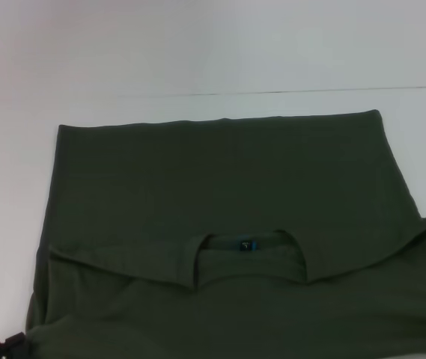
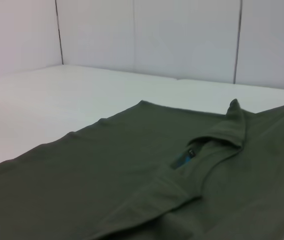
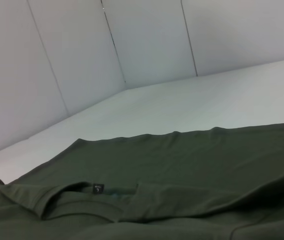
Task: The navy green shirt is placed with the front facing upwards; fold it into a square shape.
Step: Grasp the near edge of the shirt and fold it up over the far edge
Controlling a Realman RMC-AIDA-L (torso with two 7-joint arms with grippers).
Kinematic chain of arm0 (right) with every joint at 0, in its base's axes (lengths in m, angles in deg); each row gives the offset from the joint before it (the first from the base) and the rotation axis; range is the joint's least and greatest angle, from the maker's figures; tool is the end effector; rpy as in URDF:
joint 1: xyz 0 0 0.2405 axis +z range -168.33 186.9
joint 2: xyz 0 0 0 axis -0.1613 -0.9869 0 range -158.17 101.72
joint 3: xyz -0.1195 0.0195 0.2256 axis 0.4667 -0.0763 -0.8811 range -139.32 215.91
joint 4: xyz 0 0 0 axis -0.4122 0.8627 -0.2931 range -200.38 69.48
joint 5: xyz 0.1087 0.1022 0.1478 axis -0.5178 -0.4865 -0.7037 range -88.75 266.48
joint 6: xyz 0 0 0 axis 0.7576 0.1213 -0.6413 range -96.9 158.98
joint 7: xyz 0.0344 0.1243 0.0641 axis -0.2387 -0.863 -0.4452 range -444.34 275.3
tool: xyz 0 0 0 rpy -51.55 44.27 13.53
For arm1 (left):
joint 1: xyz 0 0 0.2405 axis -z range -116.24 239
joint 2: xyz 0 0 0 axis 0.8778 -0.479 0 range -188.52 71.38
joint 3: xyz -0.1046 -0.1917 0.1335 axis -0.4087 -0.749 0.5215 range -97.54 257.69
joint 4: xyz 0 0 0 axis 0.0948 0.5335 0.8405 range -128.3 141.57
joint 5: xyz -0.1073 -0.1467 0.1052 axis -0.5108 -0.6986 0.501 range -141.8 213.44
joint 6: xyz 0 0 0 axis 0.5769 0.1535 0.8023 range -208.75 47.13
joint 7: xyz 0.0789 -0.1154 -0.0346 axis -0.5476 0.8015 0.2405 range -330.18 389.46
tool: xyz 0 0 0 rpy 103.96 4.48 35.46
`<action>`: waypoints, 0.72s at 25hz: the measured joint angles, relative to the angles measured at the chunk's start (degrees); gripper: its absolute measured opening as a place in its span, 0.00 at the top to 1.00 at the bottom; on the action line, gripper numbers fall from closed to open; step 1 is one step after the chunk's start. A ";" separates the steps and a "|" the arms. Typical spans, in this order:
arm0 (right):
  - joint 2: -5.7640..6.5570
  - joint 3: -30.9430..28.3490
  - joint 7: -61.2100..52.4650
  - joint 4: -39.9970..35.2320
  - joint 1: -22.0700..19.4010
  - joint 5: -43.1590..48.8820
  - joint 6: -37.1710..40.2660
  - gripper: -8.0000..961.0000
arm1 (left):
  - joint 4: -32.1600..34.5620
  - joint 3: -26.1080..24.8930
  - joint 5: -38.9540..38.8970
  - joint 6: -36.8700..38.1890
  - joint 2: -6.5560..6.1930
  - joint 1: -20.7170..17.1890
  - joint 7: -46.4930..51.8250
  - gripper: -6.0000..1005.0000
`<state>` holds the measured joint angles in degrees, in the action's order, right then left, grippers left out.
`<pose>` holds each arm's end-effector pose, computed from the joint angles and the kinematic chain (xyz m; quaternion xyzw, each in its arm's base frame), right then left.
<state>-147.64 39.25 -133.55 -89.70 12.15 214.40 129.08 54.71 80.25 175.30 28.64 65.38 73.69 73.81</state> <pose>0.3974 0.1362 0.0135 -0.8211 0.3343 0.2908 0.3597 -0.3666 0.1704 0.0368 -0.9291 -0.1604 -0.1950 0.2702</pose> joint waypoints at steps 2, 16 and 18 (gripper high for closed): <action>-0.01 0.20 0.00 -0.14 -0.35 0.02 0.75 0.93 | 0.02 -0.28 0.00 1.14 0.05 -0.12 -0.08 0.97; -0.02 -1.42 -6.09 -3.86 -0.08 -0.13 5.58 0.93 | 0.85 -5.93 -0.47 6.50 -0.15 -0.27 -2.73 0.97; -0.03 -1.80 -8.96 -3.95 1.48 -0.20 4.78 0.93 | 0.44 -5.98 -1.77 6.19 -0.11 0.53 -1.30 0.97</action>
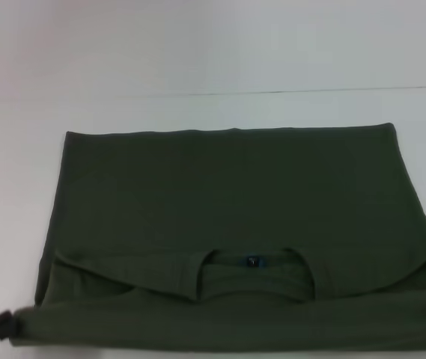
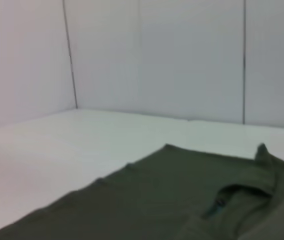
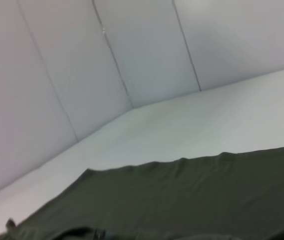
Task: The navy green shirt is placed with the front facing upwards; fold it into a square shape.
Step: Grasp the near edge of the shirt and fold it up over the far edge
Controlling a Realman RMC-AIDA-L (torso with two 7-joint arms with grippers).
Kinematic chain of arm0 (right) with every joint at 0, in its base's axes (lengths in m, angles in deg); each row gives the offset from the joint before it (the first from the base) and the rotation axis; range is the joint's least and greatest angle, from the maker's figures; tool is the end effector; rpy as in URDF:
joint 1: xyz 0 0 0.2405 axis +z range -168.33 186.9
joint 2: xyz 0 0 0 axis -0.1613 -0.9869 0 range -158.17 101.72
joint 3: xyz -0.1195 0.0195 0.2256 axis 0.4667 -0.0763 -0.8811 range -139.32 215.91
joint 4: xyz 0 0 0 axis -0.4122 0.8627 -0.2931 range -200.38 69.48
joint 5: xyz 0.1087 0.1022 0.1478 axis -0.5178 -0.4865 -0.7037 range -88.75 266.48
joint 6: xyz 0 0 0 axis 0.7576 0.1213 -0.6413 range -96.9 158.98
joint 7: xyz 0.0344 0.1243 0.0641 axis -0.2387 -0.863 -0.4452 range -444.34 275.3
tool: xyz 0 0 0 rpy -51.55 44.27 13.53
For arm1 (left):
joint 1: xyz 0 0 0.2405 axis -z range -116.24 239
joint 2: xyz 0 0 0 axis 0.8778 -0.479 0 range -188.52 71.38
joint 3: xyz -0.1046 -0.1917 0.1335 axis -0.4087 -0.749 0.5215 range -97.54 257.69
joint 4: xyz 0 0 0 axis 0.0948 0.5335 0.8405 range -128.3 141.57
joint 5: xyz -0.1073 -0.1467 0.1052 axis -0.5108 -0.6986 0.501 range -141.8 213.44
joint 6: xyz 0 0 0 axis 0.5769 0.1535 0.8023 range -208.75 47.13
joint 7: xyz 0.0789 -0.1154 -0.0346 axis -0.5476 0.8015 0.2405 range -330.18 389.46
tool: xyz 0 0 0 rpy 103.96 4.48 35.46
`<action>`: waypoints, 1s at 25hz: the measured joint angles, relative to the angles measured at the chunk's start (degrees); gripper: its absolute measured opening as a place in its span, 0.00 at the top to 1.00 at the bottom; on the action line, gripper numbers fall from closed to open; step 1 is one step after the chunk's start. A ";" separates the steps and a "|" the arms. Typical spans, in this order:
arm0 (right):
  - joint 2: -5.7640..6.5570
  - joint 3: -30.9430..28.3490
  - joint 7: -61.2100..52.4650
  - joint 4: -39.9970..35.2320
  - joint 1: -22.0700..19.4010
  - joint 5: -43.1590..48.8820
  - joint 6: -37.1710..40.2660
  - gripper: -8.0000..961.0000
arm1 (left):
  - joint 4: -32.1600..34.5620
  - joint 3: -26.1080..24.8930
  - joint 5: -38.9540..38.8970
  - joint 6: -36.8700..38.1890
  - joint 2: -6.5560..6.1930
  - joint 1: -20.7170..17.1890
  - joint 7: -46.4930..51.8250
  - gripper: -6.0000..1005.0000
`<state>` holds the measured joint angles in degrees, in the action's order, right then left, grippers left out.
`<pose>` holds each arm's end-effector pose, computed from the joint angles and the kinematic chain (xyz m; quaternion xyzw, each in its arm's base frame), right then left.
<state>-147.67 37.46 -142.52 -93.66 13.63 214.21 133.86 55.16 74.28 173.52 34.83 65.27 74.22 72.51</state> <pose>0.3902 0.1444 0.0311 -0.8042 0.3575 0.3308 0.3407 -0.3567 0.1655 0.0496 -0.9115 -0.1391 -0.2430 0.3012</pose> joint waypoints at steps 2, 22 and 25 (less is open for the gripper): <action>0.00 -0.32 -2.50 -0.07 1.59 0.02 -0.70 0.93 | -0.79 -0.01 -1.13 -0.95 -0.01 0.76 1.51 0.97; 0.66 -0.27 -13.65 -2.95 9.59 0.07 -4.60 0.93 | -4.92 0.22 -7.97 -13.46 0.09 5.64 13.01 0.97; 1.07 -0.05 -15.82 -2.98 10.69 0.17 -5.09 0.93 | -5.07 0.34 -8.26 -14.72 0.10 6.51 14.25 0.97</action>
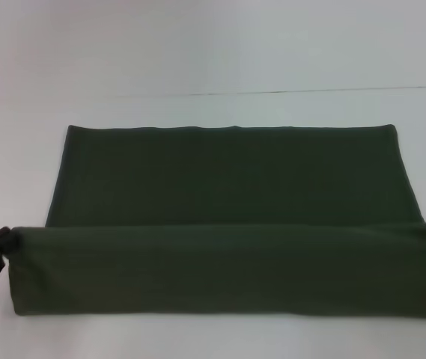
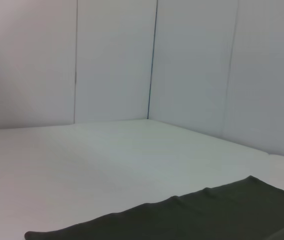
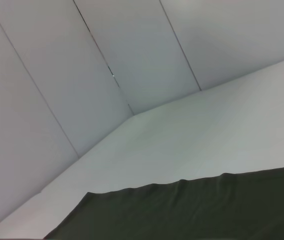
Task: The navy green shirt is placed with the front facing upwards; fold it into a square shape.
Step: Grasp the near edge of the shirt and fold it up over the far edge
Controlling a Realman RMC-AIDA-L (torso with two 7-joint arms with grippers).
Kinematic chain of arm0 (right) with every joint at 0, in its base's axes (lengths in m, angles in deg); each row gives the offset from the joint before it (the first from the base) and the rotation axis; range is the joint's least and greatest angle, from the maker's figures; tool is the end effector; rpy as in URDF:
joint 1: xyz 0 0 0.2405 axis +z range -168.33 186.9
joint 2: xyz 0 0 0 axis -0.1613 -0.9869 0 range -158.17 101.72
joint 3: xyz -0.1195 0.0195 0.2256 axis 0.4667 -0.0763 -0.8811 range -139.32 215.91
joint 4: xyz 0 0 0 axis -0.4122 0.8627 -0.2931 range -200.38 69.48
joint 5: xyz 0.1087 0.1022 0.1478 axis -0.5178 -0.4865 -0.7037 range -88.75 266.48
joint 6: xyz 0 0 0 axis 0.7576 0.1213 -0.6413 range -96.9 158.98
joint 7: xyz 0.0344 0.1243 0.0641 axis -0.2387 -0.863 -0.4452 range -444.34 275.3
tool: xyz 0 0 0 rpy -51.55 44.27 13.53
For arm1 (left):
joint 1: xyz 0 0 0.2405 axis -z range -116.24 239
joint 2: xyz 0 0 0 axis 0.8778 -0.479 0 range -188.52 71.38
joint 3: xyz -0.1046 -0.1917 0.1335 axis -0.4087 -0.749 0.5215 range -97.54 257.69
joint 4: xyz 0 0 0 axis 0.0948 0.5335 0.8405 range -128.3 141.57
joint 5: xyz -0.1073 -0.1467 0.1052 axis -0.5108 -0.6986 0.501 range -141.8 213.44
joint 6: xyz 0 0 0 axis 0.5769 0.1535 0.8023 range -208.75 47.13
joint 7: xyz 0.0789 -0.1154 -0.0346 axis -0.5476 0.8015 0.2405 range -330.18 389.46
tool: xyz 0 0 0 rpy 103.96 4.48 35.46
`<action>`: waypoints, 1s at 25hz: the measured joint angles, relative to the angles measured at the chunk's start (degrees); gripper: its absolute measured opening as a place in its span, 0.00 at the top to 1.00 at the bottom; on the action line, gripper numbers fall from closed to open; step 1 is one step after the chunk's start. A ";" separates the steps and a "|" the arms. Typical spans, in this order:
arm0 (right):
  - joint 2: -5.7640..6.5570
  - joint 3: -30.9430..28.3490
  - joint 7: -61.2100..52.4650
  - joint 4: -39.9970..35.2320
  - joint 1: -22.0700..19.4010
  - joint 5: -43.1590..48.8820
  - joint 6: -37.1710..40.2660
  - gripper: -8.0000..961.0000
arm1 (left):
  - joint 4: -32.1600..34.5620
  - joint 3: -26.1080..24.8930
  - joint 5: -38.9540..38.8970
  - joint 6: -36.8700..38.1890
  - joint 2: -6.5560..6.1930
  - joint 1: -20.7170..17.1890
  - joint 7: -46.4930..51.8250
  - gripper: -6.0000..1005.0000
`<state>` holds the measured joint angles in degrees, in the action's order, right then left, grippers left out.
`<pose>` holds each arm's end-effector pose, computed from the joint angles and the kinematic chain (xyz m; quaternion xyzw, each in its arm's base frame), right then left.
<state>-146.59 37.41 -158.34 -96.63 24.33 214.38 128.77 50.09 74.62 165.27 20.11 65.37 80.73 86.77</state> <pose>0.3761 0.2210 0.0471 -0.7905 0.4003 0.3492 0.3047 -0.3556 0.2340 0.0476 -0.8576 -0.2384 -0.2797 0.3599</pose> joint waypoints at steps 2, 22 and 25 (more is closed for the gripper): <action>0.15 0.00 -0.88 -0.01 0.84 0.00 -0.25 0.93 | -0.35 0.02 -0.06 -0.66 0.03 0.66 0.33 0.97; 0.93 5.08 -14.25 0.24 11.77 0.08 -15.56 0.93 | -7.56 0.73 -0.92 -20.45 0.16 9.27 2.75 0.97; 1.01 6.17 -15.77 0.26 12.96 -0.02 -17.56 0.93 | -8.95 1.32 -0.95 -24.29 0.16 11.22 2.79 0.97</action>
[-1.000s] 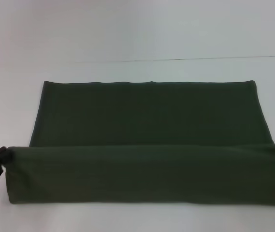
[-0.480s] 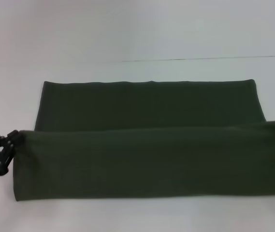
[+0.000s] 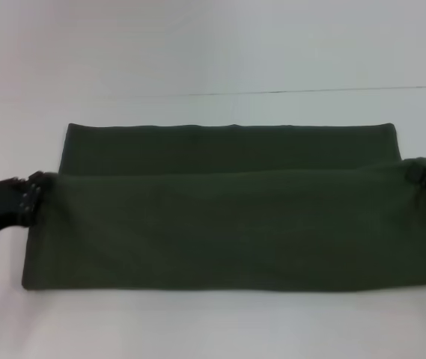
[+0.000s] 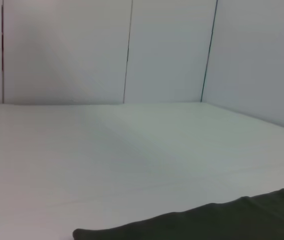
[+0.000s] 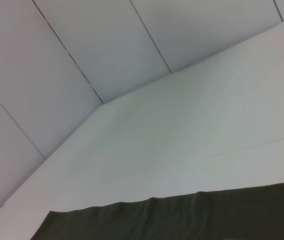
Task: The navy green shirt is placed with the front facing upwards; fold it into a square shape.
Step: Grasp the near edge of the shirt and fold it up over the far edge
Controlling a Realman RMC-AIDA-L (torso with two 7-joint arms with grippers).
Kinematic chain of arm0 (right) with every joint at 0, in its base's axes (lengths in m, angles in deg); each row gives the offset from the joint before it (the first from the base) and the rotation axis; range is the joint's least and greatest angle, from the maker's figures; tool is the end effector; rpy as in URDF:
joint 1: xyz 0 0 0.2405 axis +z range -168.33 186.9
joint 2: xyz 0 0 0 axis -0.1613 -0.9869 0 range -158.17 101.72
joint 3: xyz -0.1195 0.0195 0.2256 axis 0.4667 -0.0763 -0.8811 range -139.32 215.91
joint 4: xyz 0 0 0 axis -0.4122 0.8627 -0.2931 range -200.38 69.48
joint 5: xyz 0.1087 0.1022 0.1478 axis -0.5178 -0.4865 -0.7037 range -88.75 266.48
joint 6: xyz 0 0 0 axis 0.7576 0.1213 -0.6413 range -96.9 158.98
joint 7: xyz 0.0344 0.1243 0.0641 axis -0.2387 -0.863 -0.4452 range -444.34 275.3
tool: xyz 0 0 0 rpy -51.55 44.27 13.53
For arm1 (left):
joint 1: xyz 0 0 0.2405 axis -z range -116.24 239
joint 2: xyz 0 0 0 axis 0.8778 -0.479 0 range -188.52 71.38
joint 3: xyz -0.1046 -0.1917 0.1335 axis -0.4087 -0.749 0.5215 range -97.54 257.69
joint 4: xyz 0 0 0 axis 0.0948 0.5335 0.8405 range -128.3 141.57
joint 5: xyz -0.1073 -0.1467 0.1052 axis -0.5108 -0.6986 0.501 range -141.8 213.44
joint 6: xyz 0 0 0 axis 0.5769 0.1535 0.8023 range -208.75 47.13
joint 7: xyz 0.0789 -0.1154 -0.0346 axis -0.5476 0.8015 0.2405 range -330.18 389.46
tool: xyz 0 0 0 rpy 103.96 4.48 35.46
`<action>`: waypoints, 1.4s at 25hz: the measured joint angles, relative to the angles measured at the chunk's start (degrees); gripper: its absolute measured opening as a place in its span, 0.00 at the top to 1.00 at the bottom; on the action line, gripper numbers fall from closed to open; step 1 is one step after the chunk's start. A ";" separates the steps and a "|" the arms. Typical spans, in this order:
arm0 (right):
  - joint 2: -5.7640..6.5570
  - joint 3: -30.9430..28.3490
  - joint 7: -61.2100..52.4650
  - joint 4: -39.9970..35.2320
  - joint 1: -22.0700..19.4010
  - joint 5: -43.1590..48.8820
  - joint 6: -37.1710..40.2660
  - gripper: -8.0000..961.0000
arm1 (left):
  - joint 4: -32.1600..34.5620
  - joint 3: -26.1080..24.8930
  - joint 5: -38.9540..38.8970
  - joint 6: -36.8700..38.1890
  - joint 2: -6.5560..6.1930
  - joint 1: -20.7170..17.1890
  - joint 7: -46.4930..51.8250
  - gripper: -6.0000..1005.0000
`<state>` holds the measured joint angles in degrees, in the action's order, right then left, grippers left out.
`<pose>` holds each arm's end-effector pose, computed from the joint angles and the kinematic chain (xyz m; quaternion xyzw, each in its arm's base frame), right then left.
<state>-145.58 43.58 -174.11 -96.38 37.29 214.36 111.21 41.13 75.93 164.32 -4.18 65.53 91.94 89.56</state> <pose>0.3514 0.3225 0.0457 -0.7732 0.4630 0.3124 0.3003 -0.3431 0.3240 0.0179 -0.8331 -0.2910 -0.2427 0.4029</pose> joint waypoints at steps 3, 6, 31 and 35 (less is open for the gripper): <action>0.05 1.70 -2.43 -0.13 1.09 0.00 -2.49 0.93 | -0.94 0.16 -0.01 -3.26 -0.01 2.08 0.04 0.97; 0.15 2.76 -4.19 -0.18 2.06 -0.03 -4.29 0.92 | -1.40 0.84 -0.01 -6.43 -0.08 3.95 0.39 0.97; 0.91 9.53 -12.52 2.49 10.94 -0.25 -23.49 0.90 | -8.43 5.72 -0.91 -37.18 -0.21 16.28 0.82 0.97; 0.82 9.60 -12.52 3.64 12.13 -0.25 -26.59 0.90 | -9.57 5.75 -1.46 -39.57 -0.24 16.95 0.08 0.97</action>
<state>-144.76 53.18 -186.63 -92.74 49.42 214.11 84.62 31.56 81.68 162.86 -43.74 65.29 108.89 89.64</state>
